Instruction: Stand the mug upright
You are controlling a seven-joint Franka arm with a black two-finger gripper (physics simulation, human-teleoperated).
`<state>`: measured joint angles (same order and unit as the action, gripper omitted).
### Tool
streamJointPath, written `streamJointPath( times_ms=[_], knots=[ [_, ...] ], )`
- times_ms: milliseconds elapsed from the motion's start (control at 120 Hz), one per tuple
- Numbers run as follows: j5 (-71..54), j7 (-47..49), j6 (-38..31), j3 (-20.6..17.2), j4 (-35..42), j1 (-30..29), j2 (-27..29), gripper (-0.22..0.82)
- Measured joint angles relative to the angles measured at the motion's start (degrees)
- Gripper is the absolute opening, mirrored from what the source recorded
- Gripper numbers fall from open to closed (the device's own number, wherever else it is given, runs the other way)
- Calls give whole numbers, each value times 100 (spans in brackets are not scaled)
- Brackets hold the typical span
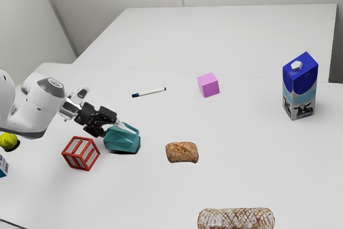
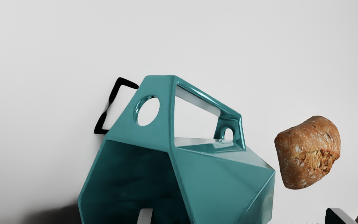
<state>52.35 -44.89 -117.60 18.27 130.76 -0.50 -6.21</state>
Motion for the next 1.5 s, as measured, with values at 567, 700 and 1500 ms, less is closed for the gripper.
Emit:
streamJointPath(
  times_ms=[567,700,1500],
  knots=[
    [281,-417,108,-4,127,19,-17,15],
    [268,-468,75,-8,120,34,-2,3],
    [-3091,246,-220,-584,-1053,329,393,-15]
  ],
)
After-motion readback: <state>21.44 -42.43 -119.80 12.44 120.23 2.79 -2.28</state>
